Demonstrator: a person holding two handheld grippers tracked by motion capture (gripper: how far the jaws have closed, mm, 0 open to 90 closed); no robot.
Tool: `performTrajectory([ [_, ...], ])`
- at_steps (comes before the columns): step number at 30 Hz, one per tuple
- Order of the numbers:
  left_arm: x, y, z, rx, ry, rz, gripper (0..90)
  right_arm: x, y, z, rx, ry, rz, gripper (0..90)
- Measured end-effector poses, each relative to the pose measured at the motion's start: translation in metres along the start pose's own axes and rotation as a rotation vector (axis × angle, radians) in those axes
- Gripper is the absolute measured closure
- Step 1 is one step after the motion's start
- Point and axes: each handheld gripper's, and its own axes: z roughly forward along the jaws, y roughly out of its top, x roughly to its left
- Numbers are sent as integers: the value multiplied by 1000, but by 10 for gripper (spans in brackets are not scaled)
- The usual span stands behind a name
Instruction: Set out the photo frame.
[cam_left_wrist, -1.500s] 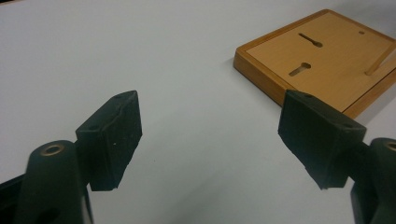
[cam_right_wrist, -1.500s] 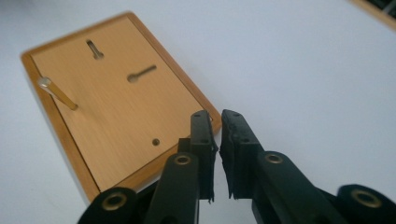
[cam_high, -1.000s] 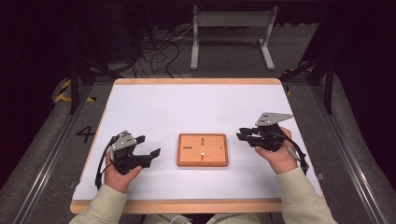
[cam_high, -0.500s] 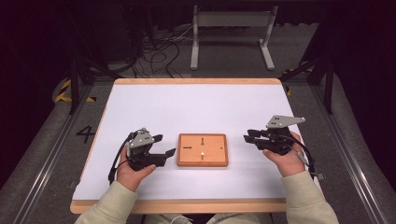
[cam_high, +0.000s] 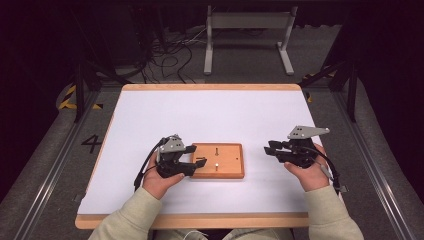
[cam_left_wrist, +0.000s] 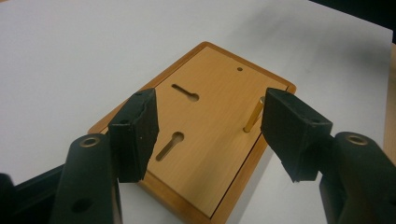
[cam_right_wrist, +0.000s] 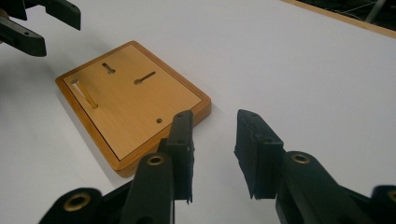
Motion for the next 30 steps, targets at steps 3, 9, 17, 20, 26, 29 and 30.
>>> performTrajectory([
  [3,-3,3,6,-7,-23,19,385,0,-2,-1,1,-3,5,671],
  [9,-5,3,20,-5,-110,29,376,-1,-3,-2,4,-8,9,667],
  [17,-13,-1,39,41,-137,67,490,-1,-3,0,6,0,10,662],
  [20,-15,-2,45,56,-137,81,527,-1,-4,0,8,0,9,662],
  [26,-17,-4,54,81,-127,102,677,-1,-5,2,17,3,6,659],
  [29,-17,-6,57,99,-122,121,749,-1,-5,3,19,5,8,659],
  [30,-17,-6,57,102,-122,123,772,-1,-5,3,19,6,8,659],
])
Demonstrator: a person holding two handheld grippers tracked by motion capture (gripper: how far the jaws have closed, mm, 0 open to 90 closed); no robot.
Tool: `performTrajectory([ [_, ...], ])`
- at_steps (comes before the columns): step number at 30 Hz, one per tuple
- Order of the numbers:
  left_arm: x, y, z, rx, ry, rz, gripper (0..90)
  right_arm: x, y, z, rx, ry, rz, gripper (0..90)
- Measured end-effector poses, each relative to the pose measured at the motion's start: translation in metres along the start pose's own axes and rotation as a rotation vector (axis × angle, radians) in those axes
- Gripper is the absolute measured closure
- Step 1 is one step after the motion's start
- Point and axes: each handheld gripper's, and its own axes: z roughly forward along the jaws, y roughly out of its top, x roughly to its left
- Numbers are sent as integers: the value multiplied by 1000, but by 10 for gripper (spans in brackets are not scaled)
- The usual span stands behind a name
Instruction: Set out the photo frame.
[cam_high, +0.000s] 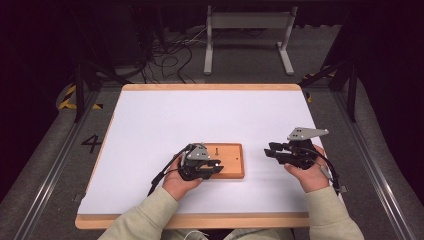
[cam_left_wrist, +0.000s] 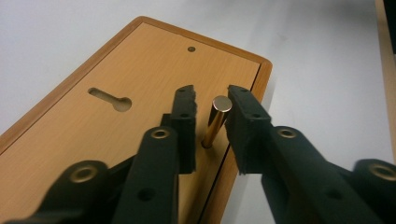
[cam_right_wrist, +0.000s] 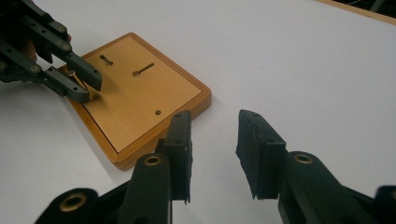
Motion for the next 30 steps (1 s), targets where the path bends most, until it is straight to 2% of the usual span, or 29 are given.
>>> performTrajectory([
  [2,0,0,0,2,-2,4,824,0,0,0,-1,1,0,659],
  [5,0,-1,0,4,4,26,829,1,0,0,1,4,2,662],
  [7,-2,-2,1,-5,12,55,832,1,0,0,2,4,5,663],
  [8,-2,-2,1,-5,12,55,833,1,0,0,2,4,5,663],
  [11,-5,-3,1,-5,39,140,835,1,0,1,6,2,4,661],
  [14,-7,-4,1,-11,55,177,835,2,1,2,18,1,7,680],
  [18,-10,-5,1,-5,76,217,835,3,2,2,3,-5,-12,702],
  [19,-11,-5,1,-6,86,240,835,3,2,2,1,-2,-8,702],
  [20,-11,-5,1,-6,86,240,835,3,2,2,1,-2,-8,702],
  [22,-16,-6,0,-1,108,282,835,4,3,2,-2,13,14,677],
  [23,-19,-6,0,-2,123,316,835,4,3,2,1,12,9,666],
  [26,-25,-8,-1,-4,151,380,835,5,4,5,5,12,15,596],
  [30,-28,-11,-1,-12,173,411,835,8,6,8,15,18,18,523],
])
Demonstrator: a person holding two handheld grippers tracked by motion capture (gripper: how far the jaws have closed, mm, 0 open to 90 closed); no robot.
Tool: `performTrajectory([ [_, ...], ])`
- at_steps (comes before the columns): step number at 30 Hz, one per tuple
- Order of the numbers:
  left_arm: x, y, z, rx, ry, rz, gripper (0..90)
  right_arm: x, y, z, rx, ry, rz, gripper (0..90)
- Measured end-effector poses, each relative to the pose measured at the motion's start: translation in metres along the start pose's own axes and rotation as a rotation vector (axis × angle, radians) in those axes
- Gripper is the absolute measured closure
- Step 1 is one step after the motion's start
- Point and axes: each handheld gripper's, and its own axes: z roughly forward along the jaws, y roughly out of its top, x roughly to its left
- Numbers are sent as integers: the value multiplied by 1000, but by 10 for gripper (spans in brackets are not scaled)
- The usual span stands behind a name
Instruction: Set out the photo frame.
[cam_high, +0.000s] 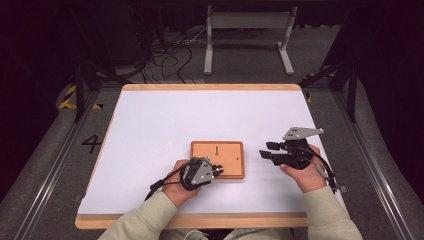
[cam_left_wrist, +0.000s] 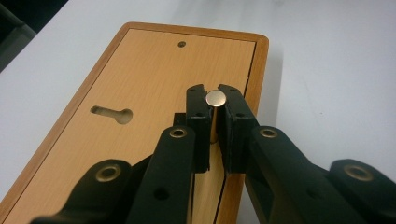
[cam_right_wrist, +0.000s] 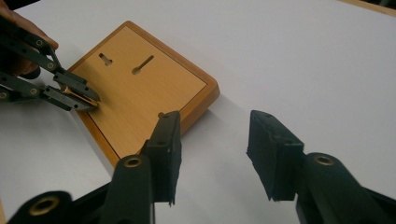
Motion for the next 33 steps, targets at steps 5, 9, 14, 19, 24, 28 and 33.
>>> performTrajectory([
  [5,-8,1,-2,10,45,67,836,4,7,8,50,17,38,388],
  [9,-15,2,-3,23,72,113,837,5,11,20,81,26,56,323],
  [14,-19,2,-4,25,87,135,838,5,19,34,129,63,87,286],
  [19,-19,1,-4,20,81,125,838,5,26,52,154,95,97,271],
  [24,-20,0,-5,19,82,124,838,3,29,74,197,117,111,271],
  [28,-20,0,-5,19,82,126,838,3,31,86,207,155,134,264],
  [33,-20,0,-4,16,82,124,838,0,31,99,220,198,166,259],
])
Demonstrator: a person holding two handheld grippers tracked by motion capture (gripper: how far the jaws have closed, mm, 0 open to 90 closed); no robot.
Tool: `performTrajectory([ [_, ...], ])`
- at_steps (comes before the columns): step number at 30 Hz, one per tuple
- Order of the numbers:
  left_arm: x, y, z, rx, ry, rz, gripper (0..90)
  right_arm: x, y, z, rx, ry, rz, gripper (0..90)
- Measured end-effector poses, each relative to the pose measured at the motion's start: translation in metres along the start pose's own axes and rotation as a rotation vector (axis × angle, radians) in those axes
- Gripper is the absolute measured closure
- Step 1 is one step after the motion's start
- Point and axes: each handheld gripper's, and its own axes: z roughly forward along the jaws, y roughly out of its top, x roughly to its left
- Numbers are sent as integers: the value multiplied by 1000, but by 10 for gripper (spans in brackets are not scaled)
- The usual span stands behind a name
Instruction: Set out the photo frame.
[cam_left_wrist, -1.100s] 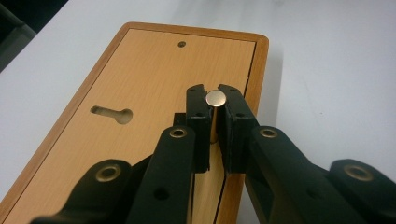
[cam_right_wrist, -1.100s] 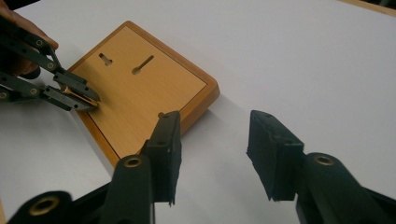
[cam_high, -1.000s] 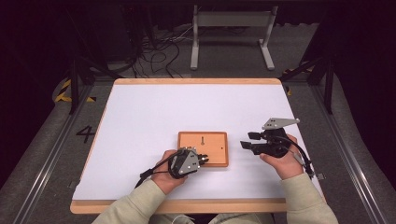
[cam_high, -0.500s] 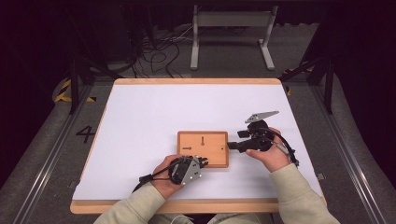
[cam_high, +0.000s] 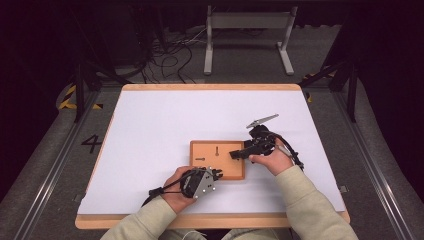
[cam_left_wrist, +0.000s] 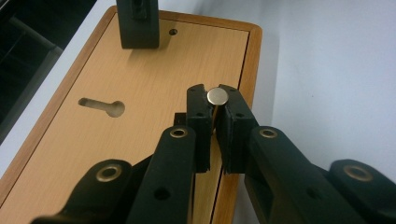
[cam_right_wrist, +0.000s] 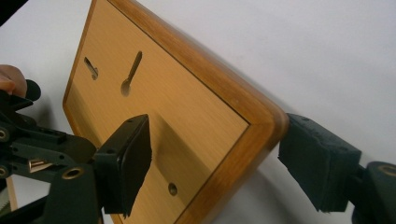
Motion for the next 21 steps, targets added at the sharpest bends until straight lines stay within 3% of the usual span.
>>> performTrajectory([
  [7,1,0,0,2,-1,-5,838,-2,1,13,21,72,23,252],
  [13,1,0,0,2,-6,-12,837,-6,0,11,16,101,32,296],
  [15,2,1,-1,9,-23,-39,826,-5,0,9,16,102,21,311],
  [16,4,1,-1,6,-49,-78,810,-5,0,8,13,105,18,320],
  [18,6,0,-4,10,-92,-138,738,-5,0,6,7,109,5,336],
  [21,10,-3,-10,2,-122,-188,652,-4,-2,3,-10,110,-15,350],
])
